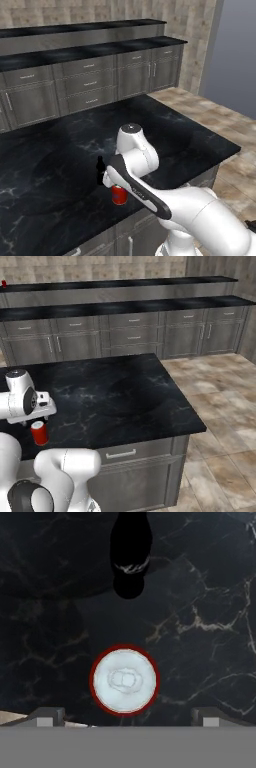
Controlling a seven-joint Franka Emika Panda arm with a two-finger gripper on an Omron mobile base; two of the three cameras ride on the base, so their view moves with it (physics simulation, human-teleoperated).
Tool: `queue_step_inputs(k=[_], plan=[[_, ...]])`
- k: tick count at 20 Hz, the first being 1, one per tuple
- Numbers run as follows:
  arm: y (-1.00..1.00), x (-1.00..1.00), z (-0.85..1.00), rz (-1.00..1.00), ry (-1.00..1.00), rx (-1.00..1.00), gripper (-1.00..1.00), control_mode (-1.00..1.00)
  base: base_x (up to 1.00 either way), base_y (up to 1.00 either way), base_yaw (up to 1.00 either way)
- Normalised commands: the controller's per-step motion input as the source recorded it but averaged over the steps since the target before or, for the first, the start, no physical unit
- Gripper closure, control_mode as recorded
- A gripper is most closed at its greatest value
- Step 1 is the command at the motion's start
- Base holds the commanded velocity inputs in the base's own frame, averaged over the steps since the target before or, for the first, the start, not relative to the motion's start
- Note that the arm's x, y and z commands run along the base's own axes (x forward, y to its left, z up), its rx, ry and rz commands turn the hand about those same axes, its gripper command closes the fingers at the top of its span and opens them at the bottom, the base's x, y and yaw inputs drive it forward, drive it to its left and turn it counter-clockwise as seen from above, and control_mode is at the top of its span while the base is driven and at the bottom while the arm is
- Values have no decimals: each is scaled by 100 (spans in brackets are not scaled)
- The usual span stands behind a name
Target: Move the drinks to the dining counter.
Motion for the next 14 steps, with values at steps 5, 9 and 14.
queue_step_inputs(k=[5,9,14], plan=[[1,0,-34,0,0,0,-100,-100,0,0,0],[0,1,-35,0,0,1,-100,-100,0,0,0],[0,14,-22,0,0,0,-100,-100,0,0,0]])
